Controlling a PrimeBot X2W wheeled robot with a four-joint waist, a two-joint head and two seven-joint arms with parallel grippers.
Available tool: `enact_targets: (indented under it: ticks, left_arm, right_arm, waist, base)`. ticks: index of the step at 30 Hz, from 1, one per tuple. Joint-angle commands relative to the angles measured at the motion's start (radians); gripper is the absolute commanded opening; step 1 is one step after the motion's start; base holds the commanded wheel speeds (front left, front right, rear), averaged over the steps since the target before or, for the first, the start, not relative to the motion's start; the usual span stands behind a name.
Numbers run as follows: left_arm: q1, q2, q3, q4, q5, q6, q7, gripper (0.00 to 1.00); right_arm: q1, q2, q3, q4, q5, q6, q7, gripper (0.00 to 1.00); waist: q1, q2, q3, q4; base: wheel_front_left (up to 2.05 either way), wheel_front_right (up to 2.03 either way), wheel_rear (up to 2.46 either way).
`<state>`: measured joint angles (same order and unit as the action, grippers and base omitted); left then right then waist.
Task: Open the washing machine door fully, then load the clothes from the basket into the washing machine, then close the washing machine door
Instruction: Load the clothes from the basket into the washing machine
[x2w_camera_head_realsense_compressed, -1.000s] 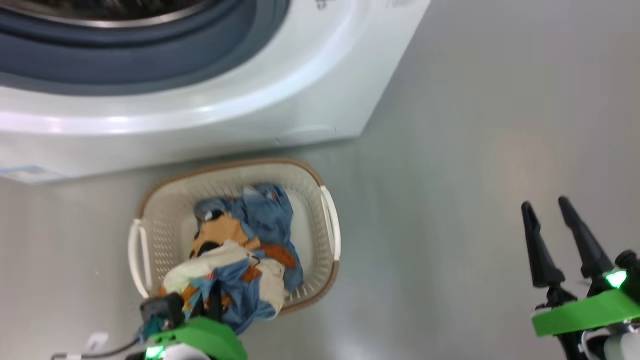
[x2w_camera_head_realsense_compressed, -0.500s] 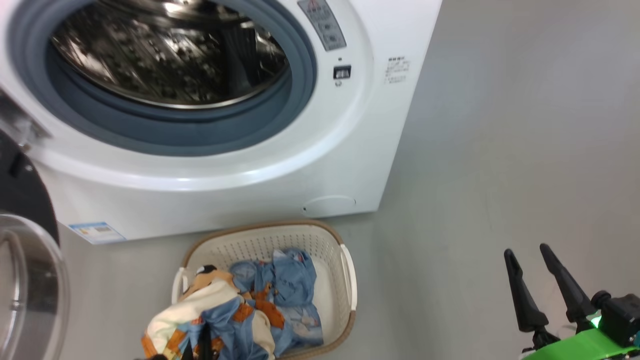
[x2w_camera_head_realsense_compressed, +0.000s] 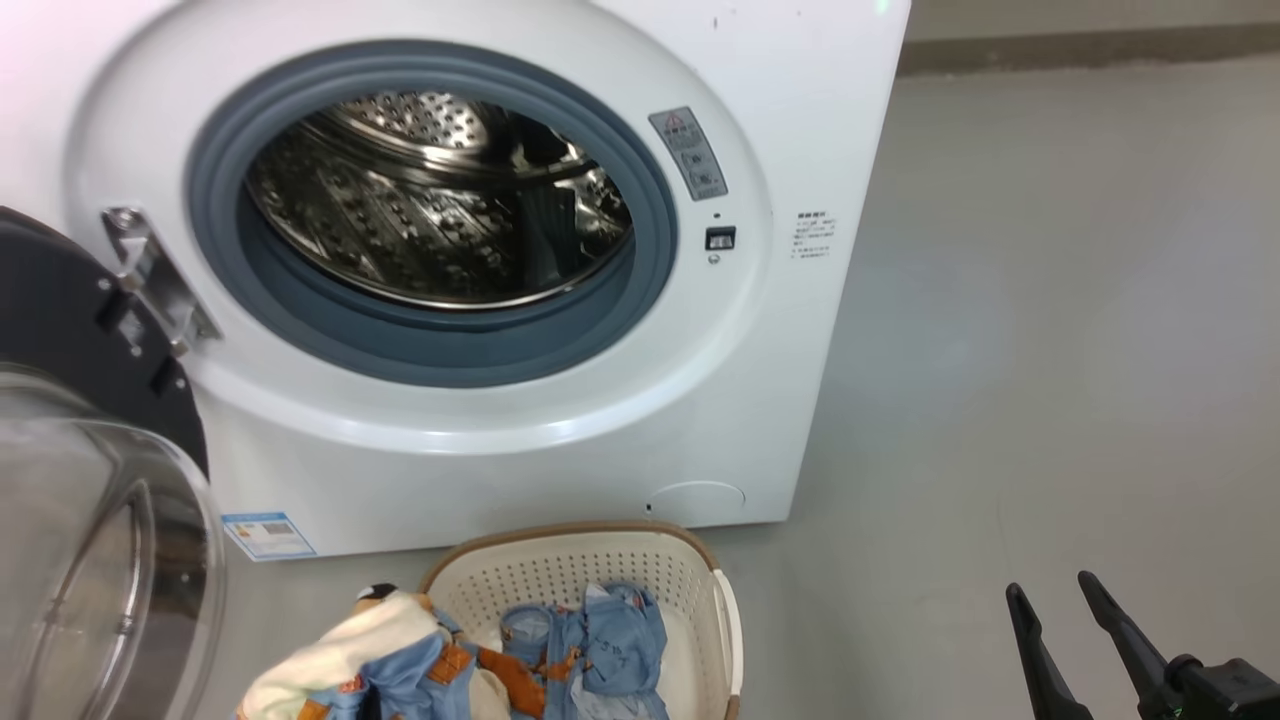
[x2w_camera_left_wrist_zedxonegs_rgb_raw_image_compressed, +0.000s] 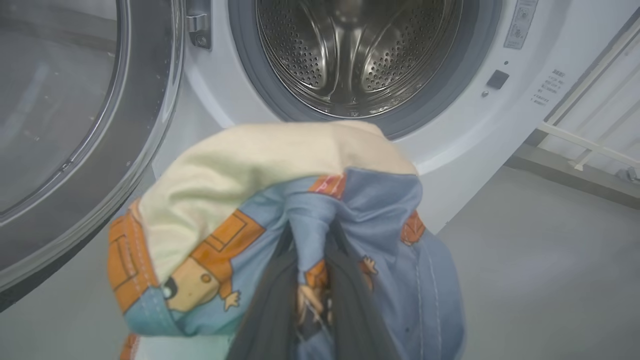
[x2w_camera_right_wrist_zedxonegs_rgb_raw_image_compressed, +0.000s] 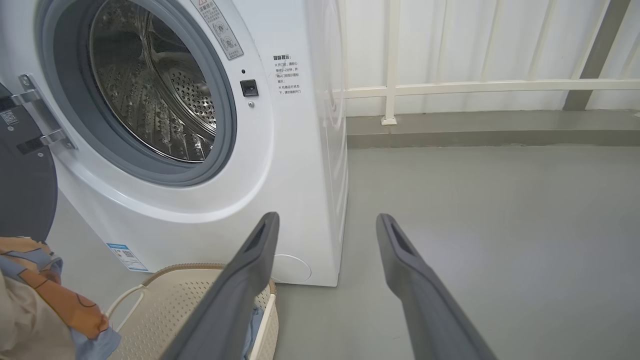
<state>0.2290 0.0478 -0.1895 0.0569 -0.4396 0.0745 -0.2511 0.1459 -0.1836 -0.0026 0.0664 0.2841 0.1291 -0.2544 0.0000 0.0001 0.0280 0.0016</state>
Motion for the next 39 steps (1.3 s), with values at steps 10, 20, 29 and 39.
enact_targets:
  ticks: [10,20,29,39]
  left_arm:
    - [0.051,0.002,0.051,-0.14,0.056,-0.023,-0.011,0.0]
    - [0.073,0.002,0.055,-0.217,0.085,-0.017,-0.011,0.0]
    - [0.056,0.002,0.037,-0.256,0.083,-0.007,-0.011,0.0]
    - [-0.05,0.002,-0.011,-0.225,0.069,0.041,-0.011,0.0]
  right_arm:
    - [0.017,0.007,0.007,0.008,-0.059,0.002,-0.007,1.0]
    - [0.019,0.037,-0.011,0.02,-0.104,0.002,-0.007,1.0]
    - [0.013,0.05,0.0,0.028,-0.115,0.002,-0.007,1.0]
    - [-0.015,0.048,0.029,0.026,-0.088,0.002,-0.007,1.0]
  waist:
    - [0.0,-0.0001,-0.058,0.024]
    - [0.0,-0.0001,-0.074,0.027]
    - [0.0,-0.0001,-0.062,0.015]
    - [0.0,-0.0001,0.0,-0.053]
  base:
    - [0.0,0.0,0.0]
    - [0.0,0.0,0.0]
    - [0.0,0.0,0.0]
    - [0.0,0.0,0.0]
